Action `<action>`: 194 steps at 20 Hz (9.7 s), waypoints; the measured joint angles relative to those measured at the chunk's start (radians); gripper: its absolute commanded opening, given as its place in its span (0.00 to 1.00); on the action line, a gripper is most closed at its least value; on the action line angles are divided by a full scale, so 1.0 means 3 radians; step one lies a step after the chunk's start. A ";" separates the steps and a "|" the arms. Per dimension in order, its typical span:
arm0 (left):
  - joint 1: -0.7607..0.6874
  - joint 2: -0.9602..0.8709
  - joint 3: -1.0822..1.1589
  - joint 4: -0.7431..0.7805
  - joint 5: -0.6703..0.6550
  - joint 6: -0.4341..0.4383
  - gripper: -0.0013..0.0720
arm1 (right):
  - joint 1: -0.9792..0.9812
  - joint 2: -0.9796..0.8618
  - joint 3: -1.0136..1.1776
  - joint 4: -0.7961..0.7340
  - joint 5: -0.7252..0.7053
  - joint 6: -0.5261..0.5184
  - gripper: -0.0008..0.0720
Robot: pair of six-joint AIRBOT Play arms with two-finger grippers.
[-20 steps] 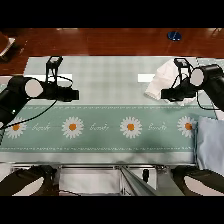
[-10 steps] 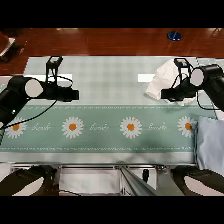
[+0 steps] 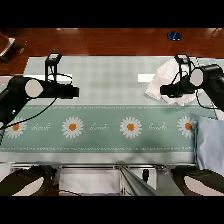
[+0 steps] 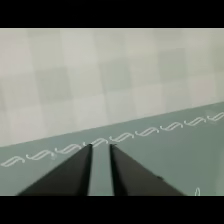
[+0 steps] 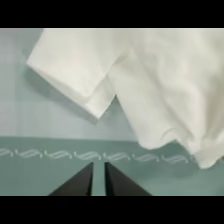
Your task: Fold the shirts.
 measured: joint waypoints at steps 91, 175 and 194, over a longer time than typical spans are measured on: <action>0.0014 -0.0337 -0.1789 -0.3643 -0.0150 0.2238 0.04 | -0.0432 0.1492 -0.2303 0.2380 -0.0139 -0.0295 0.57; 0.1612 0.0036 -0.2051 -0.3254 -0.0248 0.1946 0.71 | -0.1555 0.1278 -0.1868 0.2135 0.0125 -0.0753 0.57; 0.0950 -0.0230 -0.1757 -0.3915 0.0270 0.2216 0.04 | -0.0736 0.0880 -0.2351 0.2466 -0.0009 -0.0643 0.57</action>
